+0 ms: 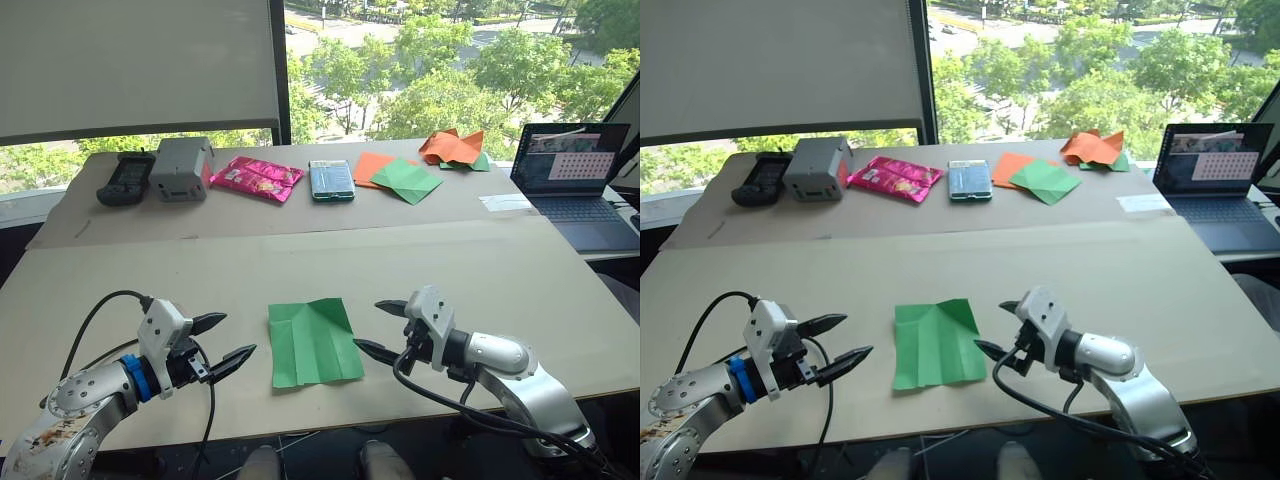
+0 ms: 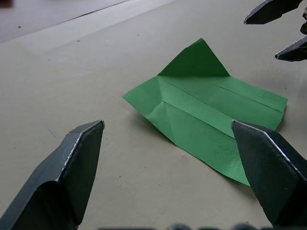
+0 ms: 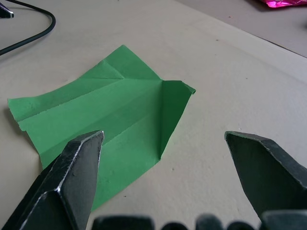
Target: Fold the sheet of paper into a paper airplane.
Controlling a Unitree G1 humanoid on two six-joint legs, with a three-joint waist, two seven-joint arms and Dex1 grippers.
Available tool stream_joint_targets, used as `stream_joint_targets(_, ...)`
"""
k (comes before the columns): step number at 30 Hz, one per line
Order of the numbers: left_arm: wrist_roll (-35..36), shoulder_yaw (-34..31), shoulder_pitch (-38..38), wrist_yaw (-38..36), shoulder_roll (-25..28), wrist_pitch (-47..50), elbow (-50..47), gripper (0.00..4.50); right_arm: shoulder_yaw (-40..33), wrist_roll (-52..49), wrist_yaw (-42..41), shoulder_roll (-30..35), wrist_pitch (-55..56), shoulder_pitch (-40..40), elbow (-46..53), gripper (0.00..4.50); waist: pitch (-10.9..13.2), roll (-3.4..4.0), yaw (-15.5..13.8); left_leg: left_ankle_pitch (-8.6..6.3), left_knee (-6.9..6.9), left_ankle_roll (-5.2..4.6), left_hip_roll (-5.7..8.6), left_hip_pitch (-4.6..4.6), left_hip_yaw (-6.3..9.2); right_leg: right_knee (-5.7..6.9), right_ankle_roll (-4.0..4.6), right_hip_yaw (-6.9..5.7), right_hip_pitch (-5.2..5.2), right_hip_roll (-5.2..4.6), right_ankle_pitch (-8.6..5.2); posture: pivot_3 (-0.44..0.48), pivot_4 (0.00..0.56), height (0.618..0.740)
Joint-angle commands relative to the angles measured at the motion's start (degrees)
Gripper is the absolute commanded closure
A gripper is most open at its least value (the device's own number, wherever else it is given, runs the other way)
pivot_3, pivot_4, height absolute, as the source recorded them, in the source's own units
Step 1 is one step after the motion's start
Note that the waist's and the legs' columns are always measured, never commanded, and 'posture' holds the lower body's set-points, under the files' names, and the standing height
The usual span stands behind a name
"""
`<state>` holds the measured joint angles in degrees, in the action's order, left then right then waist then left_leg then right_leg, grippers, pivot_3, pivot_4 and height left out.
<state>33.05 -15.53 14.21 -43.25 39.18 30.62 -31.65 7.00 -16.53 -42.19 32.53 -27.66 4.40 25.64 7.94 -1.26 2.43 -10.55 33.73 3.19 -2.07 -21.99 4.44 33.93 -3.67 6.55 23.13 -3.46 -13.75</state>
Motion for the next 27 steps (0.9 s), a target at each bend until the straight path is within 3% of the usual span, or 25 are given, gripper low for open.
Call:
stream_joint_targets(1, 0.8, 0.0, -0.7, -0.7, 1.2, 0.4, -2.1, 0.00, -1.2, -0.9, 0.3, -0.1, 0.5, 0.3, 1.8, 0.04, 0.0, 0.00, 0.0, 0.00, 0.00, 0.00, 0.00, 0.00, 0.00, 0.00, 0.00, 0.00, 0.00, 0.00, 0.00, 0.000, 0.150, 0.721)
stream_joint_targets(7, -2.2, 6.4, -5.1, -1.6, 1.3, -0.9, 0.3, 0.00, -1.4, -1.0, 1.1, 0.0, -0.5, 0.1, 2.1, 0.04, 0.0, 0.01, -0.2, 0.00, 0.02, 0.00, 0.01, -0.01, 0.00, 0.02, 0.00, 0.01, -0.01, 0.00, 0.00, 0.000, 0.150, 0.721)
stream_joint_targets(10, -5.7, 11.0, -7.3, -3.0, 0.9, -3.8, 2.6, 0.80, -1.4, -1.1, 1.5, 0.0, -0.8, 0.1, 2.4, 0.00, 0.0, 0.03, -0.2, 0.00, 0.04, 0.00, 0.02, -0.01, -0.01, 0.02, 0.00, 0.01, -0.03, 0.00, 0.00, 0.000, 0.150, 0.721)
stream_joint_targets(21, -18.2, 25.6, -18.4, -4.8, -3.1, -11.9, 16.0, 4.44, -1.4, -0.8, 3.5, 0.4, -2.2, -1.4, 4.7, 0.00, -0.1, 0.09, -0.1, 0.08, 0.06, -0.13, 0.02, -0.01, 0.00, 0.14, -0.01, 0.03, -0.09, 0.06, 0.01, 0.000, 0.150, 0.721)
stream_joint_targets(27, -22.5, 30.3, -19.4, -6.5, -3.2, -13.4, 21.1, 4.44, -2.1, -2.1, 2.3, 2.6, -3.9, -3.6, 7.8, 0.00, -0.1, 0.11, -0.2, 0.22, 0.05, -0.38, 0.01, 0.00, 0.00, 0.16, -0.02, 0.03, -0.12, 0.07, 0.01, 0.000, 0.150, 0.721)
